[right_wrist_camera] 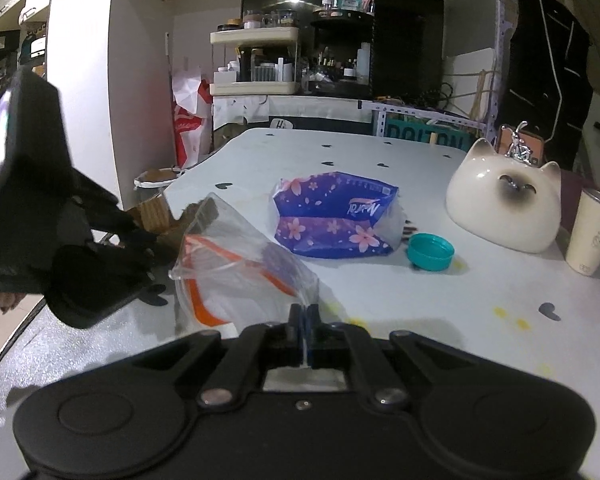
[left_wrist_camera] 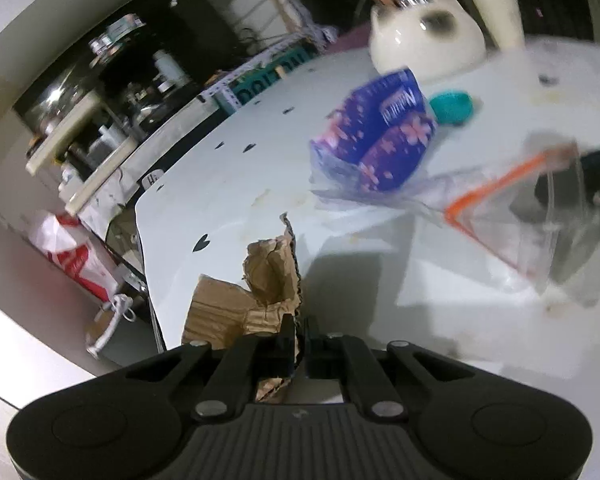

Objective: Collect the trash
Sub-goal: 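Carry the cardboard scrap and zip bag with both tools over the wastebasket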

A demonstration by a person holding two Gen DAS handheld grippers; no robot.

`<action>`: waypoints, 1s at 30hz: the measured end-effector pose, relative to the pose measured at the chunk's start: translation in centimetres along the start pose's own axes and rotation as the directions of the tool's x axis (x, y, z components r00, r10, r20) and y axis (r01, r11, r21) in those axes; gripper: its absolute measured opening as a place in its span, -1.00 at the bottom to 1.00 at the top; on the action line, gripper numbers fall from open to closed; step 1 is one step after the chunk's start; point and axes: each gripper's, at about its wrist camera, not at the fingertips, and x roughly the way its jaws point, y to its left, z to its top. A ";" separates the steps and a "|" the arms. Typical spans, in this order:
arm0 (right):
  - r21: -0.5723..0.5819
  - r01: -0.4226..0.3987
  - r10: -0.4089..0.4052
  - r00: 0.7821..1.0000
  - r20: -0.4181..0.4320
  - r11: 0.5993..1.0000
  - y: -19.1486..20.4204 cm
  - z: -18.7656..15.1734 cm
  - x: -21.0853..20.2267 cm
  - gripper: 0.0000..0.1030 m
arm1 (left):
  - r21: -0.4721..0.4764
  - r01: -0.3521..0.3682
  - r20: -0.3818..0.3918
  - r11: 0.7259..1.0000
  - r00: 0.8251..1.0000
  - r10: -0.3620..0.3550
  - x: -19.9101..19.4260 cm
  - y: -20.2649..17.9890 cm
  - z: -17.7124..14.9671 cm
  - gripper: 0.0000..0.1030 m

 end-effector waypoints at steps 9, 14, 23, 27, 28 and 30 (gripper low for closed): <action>0.026 0.012 -0.012 1.000 0.004 1.000 0.2 -0.3 -0.1 -0.97 | -0.154 0.028 0.101 0.988 0.995 -0.012 -5.0 1.7 -1.7 -0.92; 0.069 0.015 -0.016 1.000 0.021 0.998 0.6 -0.5 -0.8 -0.98 | -0.295 0.040 0.140 0.955 0.990 0.002 -7.7 2.9 -3.6 -0.92; 0.134 0.048 -0.056 0.997 0.057 0.990 2.8 -1.1 -4.2 -0.98 | -0.443 0.097 0.199 0.891 0.980 -0.008 -12.5 3.9 -6.7 -0.92; 0.141 0.084 -0.093 0.994 0.058 0.986 3.9 -1.7 -6.4 -0.98 | -0.468 0.109 0.219 0.877 0.976 -0.005 -14.6 4.3 -7.8 -0.92; 0.145 0.087 -0.096 0.994 0.060 0.986 4.1 -1.8 -7.0 -0.98 | -0.472 0.110 0.225 0.875 0.974 -0.002 -15.2 4.3 -8.1 -0.92; 0.151 0.096 -0.107 0.992 0.066 0.984 4.6 -2.0 -8.3 -0.98 | -0.480 0.114 0.235 0.870 0.972 0.002 -16.2 4.4 -8.7 -0.92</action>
